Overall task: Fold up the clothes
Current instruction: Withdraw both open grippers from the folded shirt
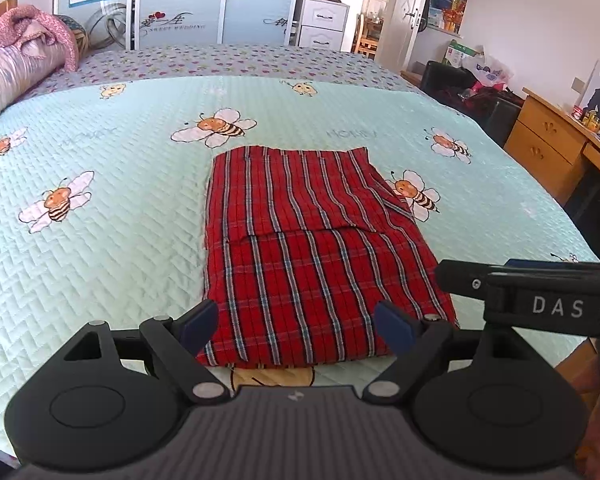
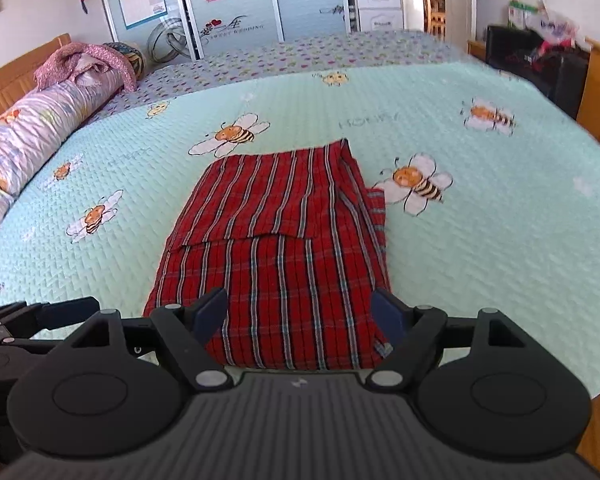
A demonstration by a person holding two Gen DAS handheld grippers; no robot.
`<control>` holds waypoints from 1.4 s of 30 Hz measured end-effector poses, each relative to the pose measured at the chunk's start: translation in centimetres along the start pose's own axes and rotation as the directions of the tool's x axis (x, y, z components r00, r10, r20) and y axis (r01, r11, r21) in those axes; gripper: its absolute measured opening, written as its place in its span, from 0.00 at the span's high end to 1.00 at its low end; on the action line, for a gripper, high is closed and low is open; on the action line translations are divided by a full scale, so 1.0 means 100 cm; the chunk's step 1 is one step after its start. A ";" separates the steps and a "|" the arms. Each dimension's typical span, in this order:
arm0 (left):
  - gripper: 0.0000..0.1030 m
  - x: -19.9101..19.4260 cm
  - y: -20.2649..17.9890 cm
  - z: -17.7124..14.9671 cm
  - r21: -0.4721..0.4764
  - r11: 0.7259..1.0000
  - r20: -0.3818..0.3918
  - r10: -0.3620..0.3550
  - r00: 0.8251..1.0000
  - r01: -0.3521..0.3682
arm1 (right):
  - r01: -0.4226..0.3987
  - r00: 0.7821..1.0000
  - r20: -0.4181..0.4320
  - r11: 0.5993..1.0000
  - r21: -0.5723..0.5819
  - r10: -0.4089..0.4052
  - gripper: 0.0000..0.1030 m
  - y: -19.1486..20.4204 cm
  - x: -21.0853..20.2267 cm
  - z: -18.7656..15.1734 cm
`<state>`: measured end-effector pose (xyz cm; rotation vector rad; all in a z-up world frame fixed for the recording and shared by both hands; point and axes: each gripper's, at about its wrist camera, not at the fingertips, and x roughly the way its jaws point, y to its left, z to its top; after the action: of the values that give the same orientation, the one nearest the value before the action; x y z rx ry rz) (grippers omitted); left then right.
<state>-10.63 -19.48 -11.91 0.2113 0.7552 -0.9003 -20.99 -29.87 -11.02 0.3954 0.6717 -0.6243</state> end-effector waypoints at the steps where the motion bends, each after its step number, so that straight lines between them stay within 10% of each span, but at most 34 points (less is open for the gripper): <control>1: 0.15 -0.001 0.000 0.000 -0.001 1.000 0.002 0.002 1.000 -0.002 | 0.003 1.000 0.005 1.000 -0.004 -0.003 0.23 0.002 -0.003 0.000; 42: 0.15 -0.084 -0.025 0.048 0.097 0.987 0.173 0.109 0.979 -0.127 | 0.072 0.979 0.199 0.993 -0.095 -0.052 0.22 0.022 -0.102 0.018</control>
<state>-13.40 -17.94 -2.47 0.2697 0.5331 -0.8347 -25.01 -25.03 -2.46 0.2146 0.5261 -0.6760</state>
